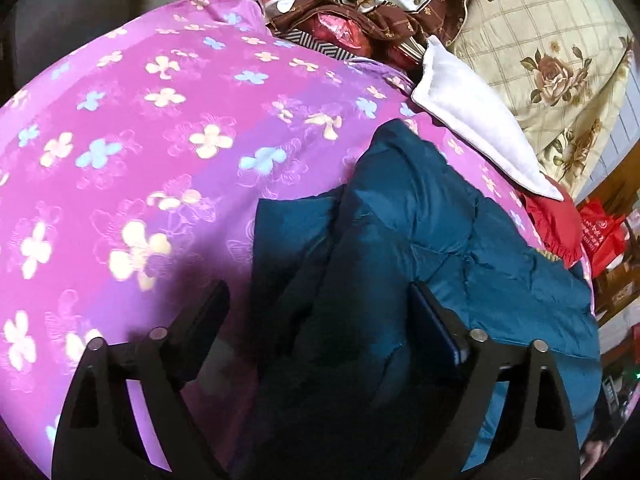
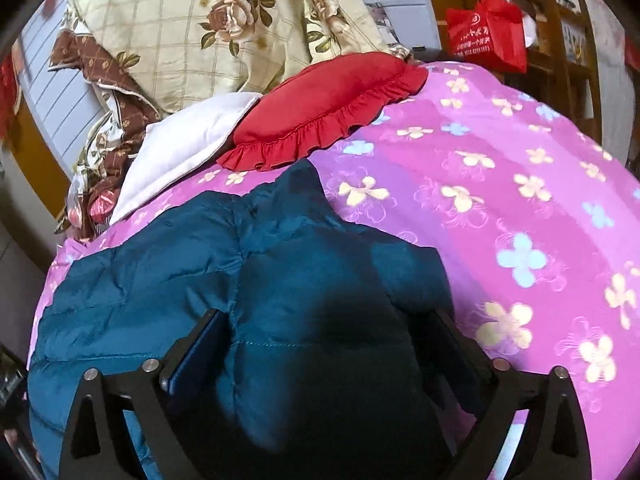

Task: Fold large clothes

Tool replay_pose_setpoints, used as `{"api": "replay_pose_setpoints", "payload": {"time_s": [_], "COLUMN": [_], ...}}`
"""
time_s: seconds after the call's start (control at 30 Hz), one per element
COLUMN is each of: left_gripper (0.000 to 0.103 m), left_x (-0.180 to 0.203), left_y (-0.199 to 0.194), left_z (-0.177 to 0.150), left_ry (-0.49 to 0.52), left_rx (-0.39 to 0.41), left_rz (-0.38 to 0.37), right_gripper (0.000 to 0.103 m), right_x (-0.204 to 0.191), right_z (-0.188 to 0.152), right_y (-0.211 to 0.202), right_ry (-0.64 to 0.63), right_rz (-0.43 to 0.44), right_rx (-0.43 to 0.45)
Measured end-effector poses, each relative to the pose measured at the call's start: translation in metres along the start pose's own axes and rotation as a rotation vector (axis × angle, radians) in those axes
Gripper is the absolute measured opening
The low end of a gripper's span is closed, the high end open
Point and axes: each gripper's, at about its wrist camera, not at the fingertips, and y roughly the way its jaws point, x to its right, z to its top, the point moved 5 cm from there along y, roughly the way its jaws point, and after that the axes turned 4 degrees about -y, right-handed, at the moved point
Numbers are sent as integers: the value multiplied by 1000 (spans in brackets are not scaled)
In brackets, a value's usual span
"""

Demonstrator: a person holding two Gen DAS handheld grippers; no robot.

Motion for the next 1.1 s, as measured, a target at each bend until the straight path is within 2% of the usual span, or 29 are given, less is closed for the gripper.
{"api": "replay_pose_setpoints", "payload": {"time_s": [0.13,0.23,0.33,0.43,0.53,0.67,0.73,0.83,0.93,1.03,1.1], "left_gripper": [94,91,90,90,90,90,90,90,90,90,90], "left_x": [-1,-1,4,5,-4,-35,-53,-70,-81,-84,-82], "left_y": [0,-16,-57,-108,-151,-192,-202,-209,-211,-211,-208], "left_z": [-1,0,-2,-8,-21,-52,-74,-103,-134,-149,-151], "left_ry": [-17,-20,16,84,133,124,132,162,201,189,137], "left_rx": [-14,-21,14,93,155,192,197,190,154,106,54], "left_rz": [4,34,23,51,98,140,183,219,213,145,72], "right_gripper": [102,100,96,96,96,96,96,94,88,88,88], "right_x": [2,-5,-18,-22,-14,10,23,42,59,68,67], "right_z": [-2,1,0,-12,-34,-77,-101,-128,-144,-154,-159], "right_y": [2,-9,-50,-102,-156,-212,-220,-230,-237,-237,-231], "right_ry": [13,-47,-154,-189,-176,-163,-166,-144,-73,16,59], "right_rz": [2,-81,-120,-93,-55,-92,-99,-79,-17,91,144], "right_rx": [-11,-36,13,61,97,157,116,71,22,-29,-58]}}
